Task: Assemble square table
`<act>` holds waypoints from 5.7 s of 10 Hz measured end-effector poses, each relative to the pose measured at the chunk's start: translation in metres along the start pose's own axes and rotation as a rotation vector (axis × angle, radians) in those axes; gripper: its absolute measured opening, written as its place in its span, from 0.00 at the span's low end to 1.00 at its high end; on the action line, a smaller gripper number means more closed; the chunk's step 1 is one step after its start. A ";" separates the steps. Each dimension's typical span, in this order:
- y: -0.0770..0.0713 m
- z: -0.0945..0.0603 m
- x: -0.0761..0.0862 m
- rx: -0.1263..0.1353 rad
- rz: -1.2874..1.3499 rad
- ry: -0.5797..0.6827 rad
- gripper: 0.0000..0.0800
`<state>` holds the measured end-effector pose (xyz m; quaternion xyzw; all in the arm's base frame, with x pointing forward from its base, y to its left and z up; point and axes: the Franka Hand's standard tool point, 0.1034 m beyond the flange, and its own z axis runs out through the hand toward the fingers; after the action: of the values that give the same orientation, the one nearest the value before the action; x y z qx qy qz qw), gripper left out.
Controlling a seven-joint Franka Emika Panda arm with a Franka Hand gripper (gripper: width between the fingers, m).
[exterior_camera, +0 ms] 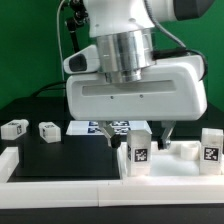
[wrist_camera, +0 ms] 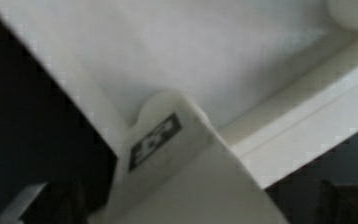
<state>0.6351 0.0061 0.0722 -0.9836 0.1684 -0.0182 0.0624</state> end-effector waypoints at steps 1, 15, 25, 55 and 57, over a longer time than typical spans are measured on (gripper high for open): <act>0.000 0.002 -0.001 -0.001 -0.076 0.014 0.81; 0.014 0.002 -0.002 0.020 1.305 -0.076 0.37; 0.015 0.004 -0.006 0.009 1.617 -0.075 0.79; -0.035 -0.012 -0.106 -0.055 1.235 -0.089 0.81; -0.033 -0.011 -0.105 -0.041 1.226 -0.074 0.81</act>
Offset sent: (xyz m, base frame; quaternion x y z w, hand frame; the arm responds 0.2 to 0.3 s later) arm 0.0000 0.0000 0.0000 0.0000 0.0000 0.0000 1.0000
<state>0.5464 0.0710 0.0863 -0.7088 0.7014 0.0583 0.0483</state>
